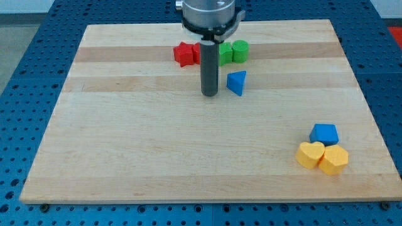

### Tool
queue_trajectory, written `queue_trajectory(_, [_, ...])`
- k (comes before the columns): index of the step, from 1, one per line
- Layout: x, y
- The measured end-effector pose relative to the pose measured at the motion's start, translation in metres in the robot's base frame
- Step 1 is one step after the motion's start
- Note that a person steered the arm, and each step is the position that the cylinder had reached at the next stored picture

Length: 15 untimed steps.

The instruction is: Move the blue triangle vertically above the yellow heart

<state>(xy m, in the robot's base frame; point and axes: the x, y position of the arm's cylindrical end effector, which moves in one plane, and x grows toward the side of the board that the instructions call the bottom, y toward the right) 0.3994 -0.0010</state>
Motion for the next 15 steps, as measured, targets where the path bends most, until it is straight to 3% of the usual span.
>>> queue_trajectory(2, [-0.028,0.029])
queue_trajectory(7, [0.054,0.064])
queue_trajectory(15, [0.059,0.173])
